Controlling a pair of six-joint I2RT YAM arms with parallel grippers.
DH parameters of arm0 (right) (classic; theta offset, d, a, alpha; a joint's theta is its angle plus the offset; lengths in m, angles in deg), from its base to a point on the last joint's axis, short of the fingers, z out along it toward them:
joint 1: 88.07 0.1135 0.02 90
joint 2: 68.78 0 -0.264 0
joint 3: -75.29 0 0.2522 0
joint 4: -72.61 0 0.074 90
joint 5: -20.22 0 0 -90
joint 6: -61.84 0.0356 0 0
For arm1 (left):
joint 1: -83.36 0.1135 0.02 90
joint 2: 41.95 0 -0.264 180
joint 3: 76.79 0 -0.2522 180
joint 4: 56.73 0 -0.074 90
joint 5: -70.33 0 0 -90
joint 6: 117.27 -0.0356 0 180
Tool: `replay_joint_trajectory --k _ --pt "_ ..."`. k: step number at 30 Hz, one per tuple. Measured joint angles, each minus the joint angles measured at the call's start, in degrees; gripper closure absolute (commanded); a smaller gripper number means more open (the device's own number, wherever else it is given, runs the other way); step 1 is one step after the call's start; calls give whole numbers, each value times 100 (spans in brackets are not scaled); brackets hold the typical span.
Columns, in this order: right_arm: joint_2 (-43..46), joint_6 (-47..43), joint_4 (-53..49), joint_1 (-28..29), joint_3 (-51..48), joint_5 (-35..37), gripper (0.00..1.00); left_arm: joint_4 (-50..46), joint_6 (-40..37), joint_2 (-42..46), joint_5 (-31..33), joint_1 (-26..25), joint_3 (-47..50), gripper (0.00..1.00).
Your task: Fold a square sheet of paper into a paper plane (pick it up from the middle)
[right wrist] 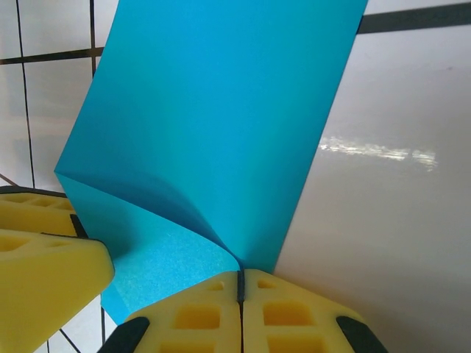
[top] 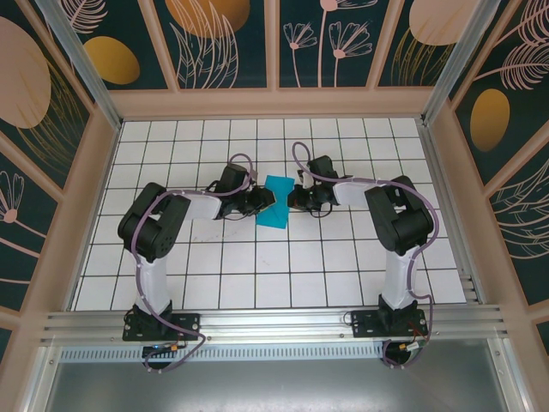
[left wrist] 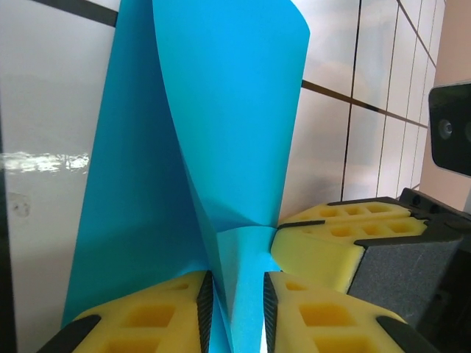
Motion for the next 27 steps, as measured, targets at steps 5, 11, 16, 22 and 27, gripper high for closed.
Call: replay_joint_trajectory --k 5,11,16,22,27 --pt "0 44 -2 -37 0 -4 90 -4 -70 -140 -66 0 -105 81" --pt "129 214 20 -114 -79 44 64 -13 -234 -164 -15 0 -177 92" --pt "970 481 157 -286 -520 503 47 -157 -501 -157 155 0 -254 99" --pt "2127 804 660 -428 -1128 1394 34 -944 -1062 326 688 0 -389 100" --pt "2603 907 870 -487 -1556 1985 22 -1971 -1707 1095 1539 0 -809 100"
